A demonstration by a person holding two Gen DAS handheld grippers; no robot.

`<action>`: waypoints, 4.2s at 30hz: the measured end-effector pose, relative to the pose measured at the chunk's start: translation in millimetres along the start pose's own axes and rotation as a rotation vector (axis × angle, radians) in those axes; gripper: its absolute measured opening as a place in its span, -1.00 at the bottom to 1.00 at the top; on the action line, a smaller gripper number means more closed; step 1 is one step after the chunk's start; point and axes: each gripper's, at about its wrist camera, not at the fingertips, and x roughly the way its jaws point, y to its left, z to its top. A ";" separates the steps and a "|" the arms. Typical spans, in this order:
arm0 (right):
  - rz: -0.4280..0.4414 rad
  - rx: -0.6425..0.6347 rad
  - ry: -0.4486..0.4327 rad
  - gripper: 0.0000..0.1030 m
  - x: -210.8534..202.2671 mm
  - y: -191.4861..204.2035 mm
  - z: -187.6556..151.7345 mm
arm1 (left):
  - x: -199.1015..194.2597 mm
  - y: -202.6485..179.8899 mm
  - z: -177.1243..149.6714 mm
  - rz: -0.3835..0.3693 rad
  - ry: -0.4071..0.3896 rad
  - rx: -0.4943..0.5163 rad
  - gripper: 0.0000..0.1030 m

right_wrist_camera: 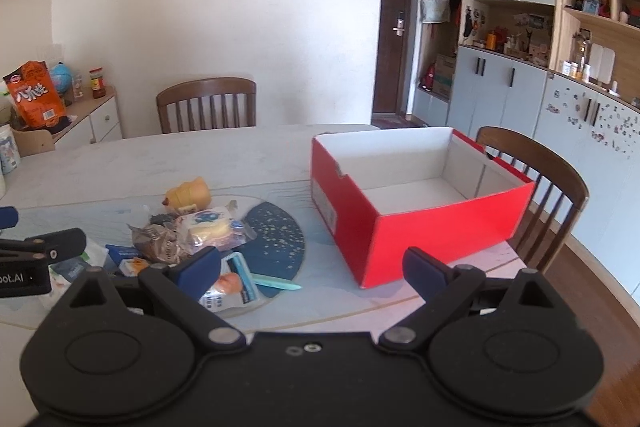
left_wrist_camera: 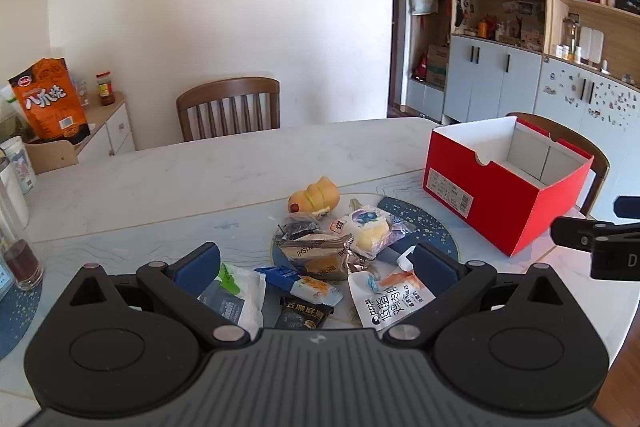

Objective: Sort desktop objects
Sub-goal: 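Move the left tool to the white-green tissue pack while the right tool approaches the white pouch, then grasp the tissue pack with the left tool while the right tool grasps the white pouch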

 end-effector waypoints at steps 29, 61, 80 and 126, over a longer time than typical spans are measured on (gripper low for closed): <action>0.137 -0.152 0.028 0.94 59.8 72.5 -17.8 | 63.4 89.7 -19.5 0.056 0.127 -0.061 1.00; 0.254 -0.191 0.217 0.99 166.0 79.0 -36.3 | 118.5 90.3 -38.9 0.116 0.260 -0.046 1.00; 0.235 -0.172 0.197 0.64 162.8 81.0 -35.5 | 128.8 99.6 -49.6 0.070 0.295 -0.067 0.63; 0.272 -0.001 0.143 -0.98 114.7 44.6 13.3 | 69.8 78.9 -13.3 0.099 0.269 -0.108 -0.30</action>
